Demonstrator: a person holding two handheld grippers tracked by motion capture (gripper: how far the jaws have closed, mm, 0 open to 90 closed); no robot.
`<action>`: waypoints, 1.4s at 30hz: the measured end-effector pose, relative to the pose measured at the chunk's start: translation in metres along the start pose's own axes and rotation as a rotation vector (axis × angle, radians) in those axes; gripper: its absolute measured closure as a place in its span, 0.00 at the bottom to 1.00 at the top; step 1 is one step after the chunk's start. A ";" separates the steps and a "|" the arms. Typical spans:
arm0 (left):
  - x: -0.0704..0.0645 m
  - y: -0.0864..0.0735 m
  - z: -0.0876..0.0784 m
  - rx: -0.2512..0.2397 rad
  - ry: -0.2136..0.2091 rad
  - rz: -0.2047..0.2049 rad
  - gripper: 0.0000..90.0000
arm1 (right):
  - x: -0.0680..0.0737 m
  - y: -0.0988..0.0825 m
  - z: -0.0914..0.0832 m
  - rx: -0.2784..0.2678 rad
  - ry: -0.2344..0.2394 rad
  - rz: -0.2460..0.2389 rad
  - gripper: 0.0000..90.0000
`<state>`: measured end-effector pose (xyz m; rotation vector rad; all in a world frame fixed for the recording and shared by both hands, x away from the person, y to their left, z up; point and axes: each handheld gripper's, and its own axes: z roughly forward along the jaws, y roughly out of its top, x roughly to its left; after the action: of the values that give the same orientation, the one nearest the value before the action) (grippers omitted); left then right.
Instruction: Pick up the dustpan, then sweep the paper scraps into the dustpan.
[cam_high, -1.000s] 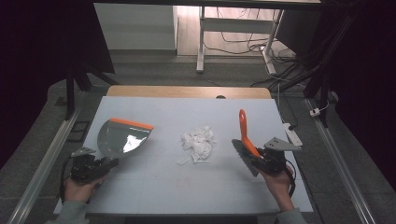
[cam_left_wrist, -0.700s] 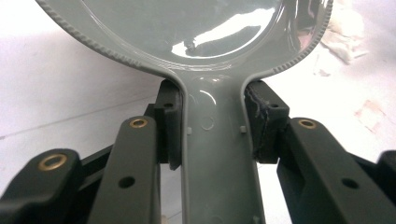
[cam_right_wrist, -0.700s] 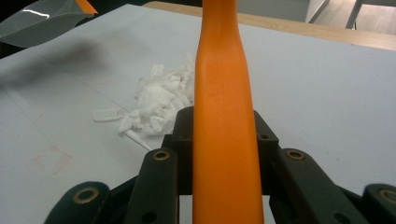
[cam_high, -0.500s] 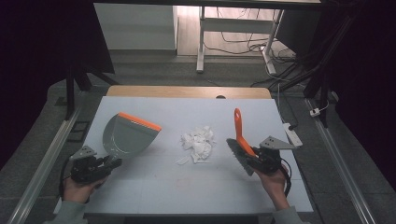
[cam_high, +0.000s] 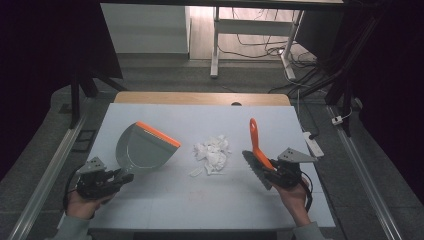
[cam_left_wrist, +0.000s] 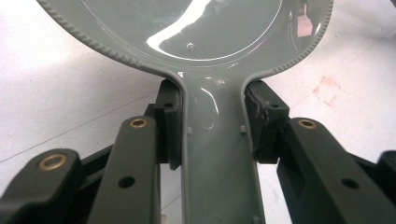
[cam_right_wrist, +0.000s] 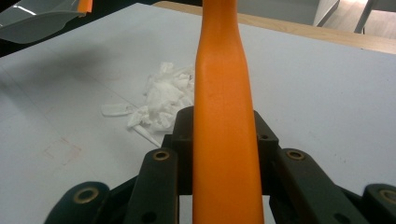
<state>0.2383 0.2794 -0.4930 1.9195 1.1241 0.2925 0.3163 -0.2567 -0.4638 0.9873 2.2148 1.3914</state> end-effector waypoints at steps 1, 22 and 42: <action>-0.001 0.000 0.000 0.003 -0.007 0.001 0.68 | 0.000 0.000 0.000 0.000 0.000 0.000 0.78; -0.017 0.005 0.008 0.089 -0.124 0.140 0.68 | 0.000 0.001 0.000 -0.006 0.001 -0.007 0.78; -0.028 0.007 0.015 0.154 -0.169 0.177 0.68 | 0.003 0.009 0.004 -0.032 0.002 -0.011 0.78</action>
<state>0.2353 0.2472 -0.4913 2.1410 0.8894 0.1389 0.3200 -0.2497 -0.4573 0.9621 2.1889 1.4187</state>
